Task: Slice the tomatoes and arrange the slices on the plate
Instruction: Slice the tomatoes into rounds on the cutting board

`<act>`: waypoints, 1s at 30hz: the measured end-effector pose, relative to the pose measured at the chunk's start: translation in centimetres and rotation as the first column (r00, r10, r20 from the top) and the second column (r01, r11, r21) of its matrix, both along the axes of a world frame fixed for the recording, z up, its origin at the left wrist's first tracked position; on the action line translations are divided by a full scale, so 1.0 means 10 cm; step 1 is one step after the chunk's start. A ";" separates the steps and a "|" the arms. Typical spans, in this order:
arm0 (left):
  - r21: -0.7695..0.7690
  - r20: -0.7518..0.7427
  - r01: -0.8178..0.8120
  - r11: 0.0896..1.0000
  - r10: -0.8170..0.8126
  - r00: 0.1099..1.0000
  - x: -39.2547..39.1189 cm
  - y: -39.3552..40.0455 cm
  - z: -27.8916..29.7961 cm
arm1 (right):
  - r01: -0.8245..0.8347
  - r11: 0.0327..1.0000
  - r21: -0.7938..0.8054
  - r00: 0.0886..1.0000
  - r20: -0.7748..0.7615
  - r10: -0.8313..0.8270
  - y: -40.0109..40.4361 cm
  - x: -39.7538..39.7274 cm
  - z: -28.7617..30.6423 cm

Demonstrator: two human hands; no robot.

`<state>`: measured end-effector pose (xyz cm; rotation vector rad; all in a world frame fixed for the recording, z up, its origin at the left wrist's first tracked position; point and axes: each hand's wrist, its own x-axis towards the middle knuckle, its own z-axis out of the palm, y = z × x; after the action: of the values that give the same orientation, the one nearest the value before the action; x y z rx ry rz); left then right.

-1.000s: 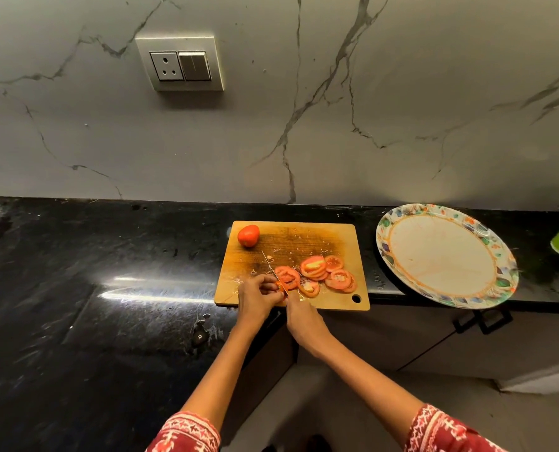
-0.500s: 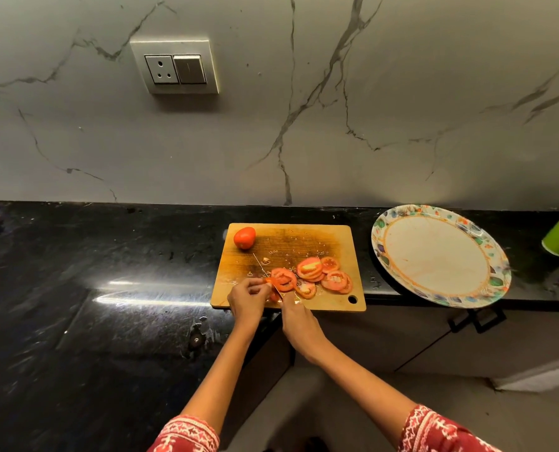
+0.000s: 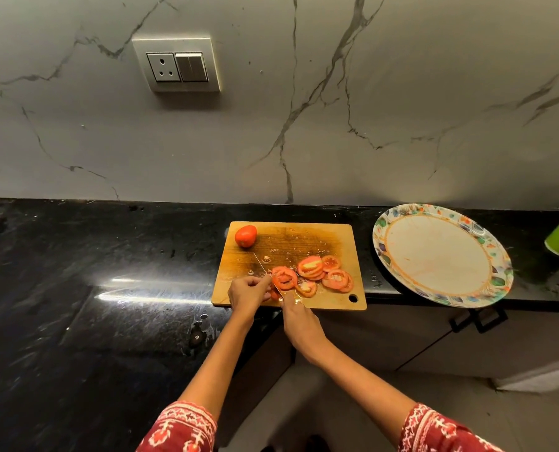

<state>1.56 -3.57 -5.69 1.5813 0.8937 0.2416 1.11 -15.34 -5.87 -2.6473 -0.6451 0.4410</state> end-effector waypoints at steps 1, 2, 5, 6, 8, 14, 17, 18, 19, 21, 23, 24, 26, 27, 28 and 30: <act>-0.010 -0.004 -0.006 1.000 0.006 1.000 0.01 0.01 0.00 | -0.009 1.000 -0.001 1.000 0.014 0.009 0.00 0.00 0.00; -0.012 -0.015 -0.011 1.000 0.011 1.000 0.02 0.03 0.00 | -0.021 1.000 -0.009 0.999 0.029 0.021 0.00 -0.01 0.00; -0.011 -0.058 -0.030 1.000 0.029 0.998 0.04 0.08 0.00 | -0.043 0.998 -0.037 0.995 0.086 0.046 0.01 -0.03 -0.02; -0.015 -0.075 -0.032 0.999 0.030 0.997 0.05 0.08 0.00 | -0.044 0.998 -0.039 0.994 0.095 0.048 0.01 -0.03 -0.02; -0.006 -0.105 -0.039 0.999 0.038 0.994 0.05 0.11 -0.01 | -0.049 0.997 -0.065 0.993 0.107 0.055 0.02 -0.04 -0.05; 0.043 -0.167 -0.010 0.999 0.017 0.986 0.06 0.19 0.00 | -0.075 0.989 -0.129 0.991 0.104 0.089 -0.02 -0.09 -0.06; 0.105 -0.187 0.043 0.993 -0.023 0.982 0.07 0.16 0.06 | -0.050 0.998 -0.050 0.997 0.050 0.053 0.03 -0.06 -0.04; 0.117 -0.190 0.071 0.991 -0.048 0.981 0.06 0.13 0.08 | -0.042 0.999 -0.029 0.999 0.032 0.043 0.05 -0.04 -0.02; 0.122 -0.191 0.095 0.988 -0.070 0.979 0.05 0.11 0.08 | -0.040 0.999 -0.020 0.999 0.023 0.040 0.06 -0.02 -0.01; 0.140 -0.194 0.118 0.983 -0.089 0.977 0.02 0.11 0.10 | -0.048 0.998 -0.027 0.999 0.022 0.049 0.05 0.00 0.00; 0.157 -0.204 0.120 0.980 -0.086 0.975 0.02 0.15 0.12 | -0.073 0.996 -0.055 0.997 0.034 0.074 0.00 -0.03 -0.01; 0.163 -0.210 0.118 0.980 -0.082 0.974 0.02 0.19 0.12 | -0.088 0.993 -0.080 0.995 0.045 0.092 -0.03 -0.05 -0.01; 0.158 -0.220 0.130 0.979 -0.093 0.971 0.02 0.22 0.13 | -0.097 0.990 -0.099 0.994 0.044 0.102 -0.06 -0.08 -0.01; 0.152 -0.228 0.142 0.978 -0.105 0.968 0.02 0.22 0.12 | -0.090 0.993 -0.080 0.995 0.030 0.092 -0.05 -0.08 -0.01; 0.141 -0.232 0.156 0.978 -0.120 0.965 0.02 0.21 0.13 | -0.078 0.996 -0.047 0.997 0.007 0.079 -0.03 -0.06 0.00; 0.113 -0.234 0.175 0.978 -0.145 0.961 0.01 0.17 0.11 | -0.064 0.998 -0.006 0.997 -0.035 0.063 0.02 0.00 0.02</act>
<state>1.68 -1.84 -4.55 1.8219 0.9317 0.0056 1.14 -15.12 -5.63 -2.6256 -0.7197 0.5068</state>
